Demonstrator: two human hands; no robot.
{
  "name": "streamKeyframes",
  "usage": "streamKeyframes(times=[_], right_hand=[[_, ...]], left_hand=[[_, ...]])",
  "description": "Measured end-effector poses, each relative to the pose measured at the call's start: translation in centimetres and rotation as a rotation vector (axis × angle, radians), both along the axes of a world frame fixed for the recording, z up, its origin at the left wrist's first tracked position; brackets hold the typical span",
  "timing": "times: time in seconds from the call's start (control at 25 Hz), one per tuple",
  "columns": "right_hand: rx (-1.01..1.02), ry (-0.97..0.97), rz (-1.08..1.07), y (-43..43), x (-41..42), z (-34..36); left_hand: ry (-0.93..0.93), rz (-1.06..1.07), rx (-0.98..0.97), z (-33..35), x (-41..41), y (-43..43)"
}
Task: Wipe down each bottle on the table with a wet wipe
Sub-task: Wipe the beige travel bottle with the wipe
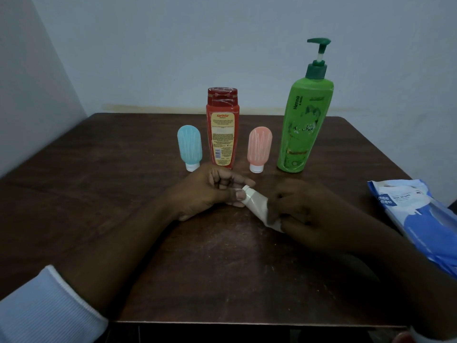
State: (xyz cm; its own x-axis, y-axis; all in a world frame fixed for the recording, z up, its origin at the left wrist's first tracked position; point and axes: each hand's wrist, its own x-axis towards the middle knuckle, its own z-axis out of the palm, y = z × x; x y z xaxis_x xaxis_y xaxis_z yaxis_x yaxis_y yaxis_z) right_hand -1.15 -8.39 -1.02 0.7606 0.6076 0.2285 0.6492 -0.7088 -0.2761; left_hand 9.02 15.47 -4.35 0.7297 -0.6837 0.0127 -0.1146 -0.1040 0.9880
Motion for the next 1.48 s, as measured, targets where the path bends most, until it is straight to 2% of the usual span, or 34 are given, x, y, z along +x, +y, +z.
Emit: streamKeyframes(times=[0.12, 0.24, 0.32, 0.48, 0.68, 0.8, 0.88, 1.0, 1.16, 1.28, 1.48], right_hand=[[-0.014, 0.002, -0.021, -1.2, 0.0, 0.3], [0.242, -0.202, -0.15, -1.2, 0.7, -0.1], [0.29, -0.254, -0.171, -0.3, 1.5, -0.7], [0.243, -0.153, -0.129, 0.6, 1.3, -1.6], [0.425, -0.01, -0.193, -0.4, 1.0, -0.8], [0.472, 0.184, -0.164, -0.1, 0.1, 0.0], [0.411, 0.275, -0.158, 0.0, -0.2, 0.3], [0.322, 0.135, -0.142, 0.1, 0.1, 0.2], [0.43, -0.149, -0.225, -0.3, 0.6, 0.0], [0.489, -0.251, -0.308, -0.5, 0.7, -0.1], [0.59, -0.379, -0.403, -0.7, 0.9, -0.5]], left_hand=[[0.023, 0.0, -0.002, 0.0, 0.1, 0.1], [0.034, -0.013, -0.023, 0.4, 0.2, 0.5], [0.023, -0.008, -0.05, 0.7, 0.1, 0.7], [-0.024, 0.004, -0.077, 1.3, -0.8, 0.6], [-0.018, 0.026, -0.125, 1.2, -1.1, -0.1], [0.006, 0.096, -0.178, 1.8, -1.2, 0.3], [0.018, 0.164, -0.213, 2.1, -1.1, 0.5], [0.045, 0.216, -0.267, 2.3, -1.1, 0.4], [0.118, 0.265, -0.318, 2.3, -0.9, 0.1], [0.139, 0.285, -0.33, 2.6, -0.8, 0.0], [0.067, 0.244, -0.224, 2.6, -1.2, 0.0]])
